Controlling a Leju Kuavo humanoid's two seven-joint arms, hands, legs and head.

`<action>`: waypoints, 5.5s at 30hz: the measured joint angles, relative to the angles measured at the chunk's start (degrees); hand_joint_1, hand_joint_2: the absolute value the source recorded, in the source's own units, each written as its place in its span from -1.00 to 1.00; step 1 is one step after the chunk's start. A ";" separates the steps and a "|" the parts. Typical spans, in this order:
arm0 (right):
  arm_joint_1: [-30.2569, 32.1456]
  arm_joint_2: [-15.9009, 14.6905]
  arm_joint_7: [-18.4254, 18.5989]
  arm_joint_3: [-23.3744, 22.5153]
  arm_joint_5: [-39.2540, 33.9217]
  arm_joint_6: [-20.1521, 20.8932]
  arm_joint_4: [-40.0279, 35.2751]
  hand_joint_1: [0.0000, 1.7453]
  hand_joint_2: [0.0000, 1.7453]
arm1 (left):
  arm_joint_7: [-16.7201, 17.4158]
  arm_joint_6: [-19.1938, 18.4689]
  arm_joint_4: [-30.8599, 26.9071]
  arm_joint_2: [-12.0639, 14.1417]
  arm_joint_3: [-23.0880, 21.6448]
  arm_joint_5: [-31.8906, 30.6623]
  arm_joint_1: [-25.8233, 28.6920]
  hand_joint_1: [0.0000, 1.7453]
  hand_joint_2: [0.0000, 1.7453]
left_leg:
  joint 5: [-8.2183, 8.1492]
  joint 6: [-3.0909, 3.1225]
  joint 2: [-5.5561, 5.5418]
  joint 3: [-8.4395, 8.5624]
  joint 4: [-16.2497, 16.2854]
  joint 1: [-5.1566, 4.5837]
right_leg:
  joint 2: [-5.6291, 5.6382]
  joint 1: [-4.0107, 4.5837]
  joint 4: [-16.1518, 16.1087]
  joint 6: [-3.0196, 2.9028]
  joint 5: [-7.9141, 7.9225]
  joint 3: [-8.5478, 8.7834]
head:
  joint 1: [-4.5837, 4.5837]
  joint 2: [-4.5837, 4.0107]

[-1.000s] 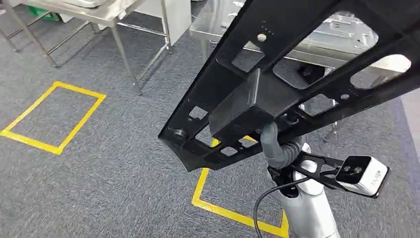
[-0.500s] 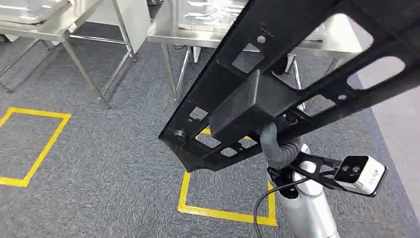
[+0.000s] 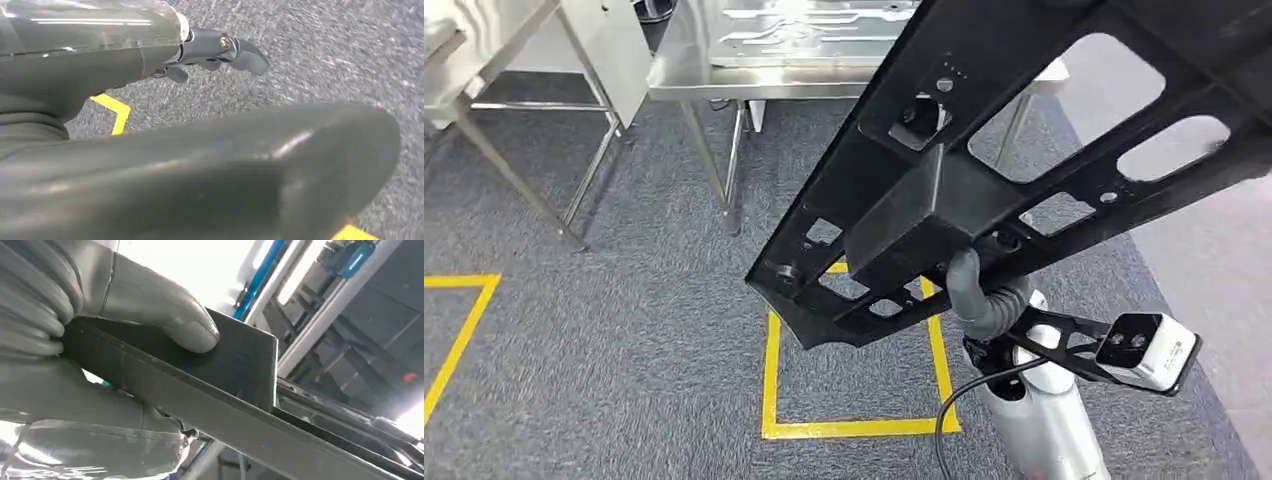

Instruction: Take the parts from the cabinet and place them on the table.

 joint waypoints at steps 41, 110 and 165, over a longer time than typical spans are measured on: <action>-0.34 0.26 0.02 0.94 0.98 -0.09 1.88 1.00 1.00 | 0.22 -1.93 -0.02 0.37 0.37 0.50 0.22 -1.00 -1.00 | -0.91 -0.73 -4.72 -9.24 13.02 0.44 | 4.14 -0.52 -1.07 -1.69 -2.80 4.36 | 0.00 0.00; -0.25 -0.57 4.79 1.22 4.55 -5.01 3.85 1.00 1.00 | -0.11 -1.77 -0.02 0.72 0.81 0.74 0.63 -1.00 -1.00 | 4.04 2.07 -5.72 -3.48 0.08 -0.21 | 4.30 -0.11 1.22 0.51 -5.25 7.14 | -0.02 0.00; -7.85 -4.90 12.26 -12.07 43.36 -31.26 16.92 1.00 1.00 | -1.11 -2.10 0.00 0.11 1.53 1.73 0.66 -1.00 -1.00 | 4.39 -1.52 -5.39 -6.83 4.32 0.69 | 4.01 -1.00 -1.29 -0.80 -3.10 5.72 | 0.00 0.00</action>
